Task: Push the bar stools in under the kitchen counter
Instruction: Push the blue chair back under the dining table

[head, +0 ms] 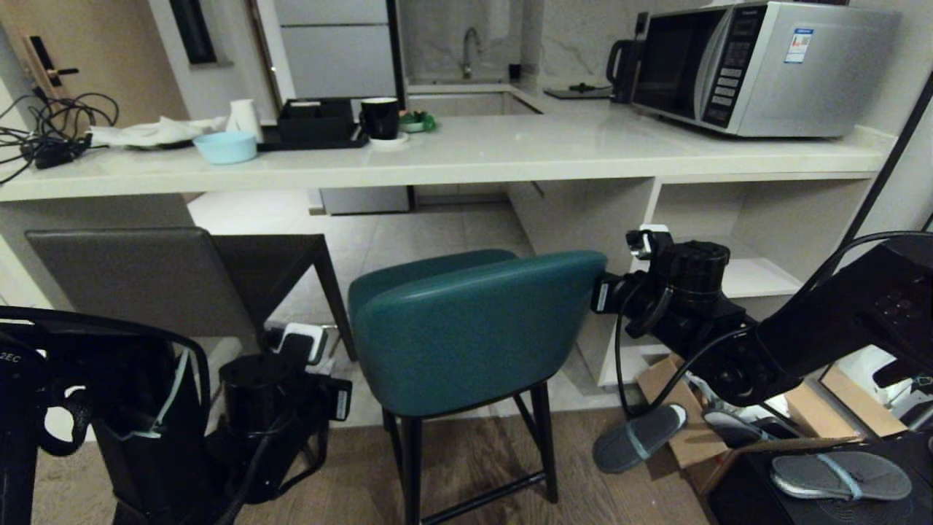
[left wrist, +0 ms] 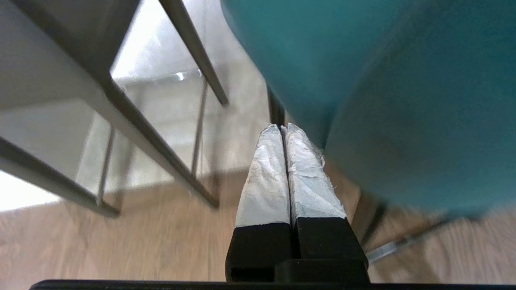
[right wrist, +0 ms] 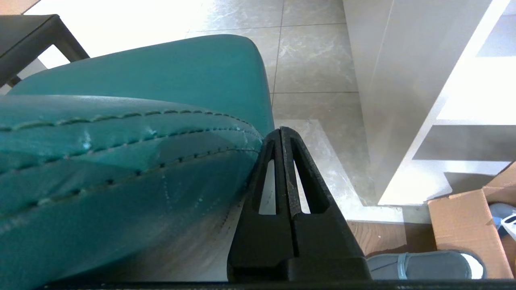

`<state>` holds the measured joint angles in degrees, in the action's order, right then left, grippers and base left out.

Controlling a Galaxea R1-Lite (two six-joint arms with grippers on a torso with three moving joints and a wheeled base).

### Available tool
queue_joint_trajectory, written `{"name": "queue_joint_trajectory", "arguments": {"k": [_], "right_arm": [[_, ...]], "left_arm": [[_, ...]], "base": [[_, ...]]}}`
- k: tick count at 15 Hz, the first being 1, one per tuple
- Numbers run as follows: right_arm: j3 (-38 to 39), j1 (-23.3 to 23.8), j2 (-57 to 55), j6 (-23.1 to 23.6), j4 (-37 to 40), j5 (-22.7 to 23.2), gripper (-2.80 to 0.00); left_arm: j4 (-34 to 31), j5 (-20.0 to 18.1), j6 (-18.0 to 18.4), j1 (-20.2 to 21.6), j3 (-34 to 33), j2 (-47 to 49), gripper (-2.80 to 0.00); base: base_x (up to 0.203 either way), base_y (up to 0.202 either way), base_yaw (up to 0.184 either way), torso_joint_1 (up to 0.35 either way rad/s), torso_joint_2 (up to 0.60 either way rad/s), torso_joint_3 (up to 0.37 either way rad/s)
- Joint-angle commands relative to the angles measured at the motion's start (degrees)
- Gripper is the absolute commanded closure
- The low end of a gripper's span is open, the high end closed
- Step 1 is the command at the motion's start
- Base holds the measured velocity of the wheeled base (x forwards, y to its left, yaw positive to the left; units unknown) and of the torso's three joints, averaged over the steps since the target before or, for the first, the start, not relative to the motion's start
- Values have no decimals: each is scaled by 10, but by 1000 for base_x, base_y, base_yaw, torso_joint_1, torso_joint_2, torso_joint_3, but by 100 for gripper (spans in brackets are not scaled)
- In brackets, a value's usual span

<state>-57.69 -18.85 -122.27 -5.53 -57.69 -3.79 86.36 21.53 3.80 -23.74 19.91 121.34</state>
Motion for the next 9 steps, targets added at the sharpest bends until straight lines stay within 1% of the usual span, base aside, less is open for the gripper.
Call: {"name": "queue_joint_trajectory", "arguments": {"k": [1,3,7,8,9], "right_arm": [[-1,0,1,0,1,-8,0],[-1,-3,2,0,1,-9,0],[-1,-2,1,0,-1,-9,0],[-1,-2,0,0,-4,-9,0],[-1,-2,-2,0,-7,-9,0]], "left_arm": [[13,36,-17,-21,-27,-35,0],[13,48,-29,-29,-1,-14,0],[13,51,-30,-37,82,30,0],[12,53,-30,-33,106,35,0],[-5,55,-30,-24,132,37,0]], "base": [[0,0,0,0,0,0],[0,0,0,0,0,0],[0,0,0,0,0,0],[0,0,0,0,0,0],[0,0,0,0,0,0]]}}
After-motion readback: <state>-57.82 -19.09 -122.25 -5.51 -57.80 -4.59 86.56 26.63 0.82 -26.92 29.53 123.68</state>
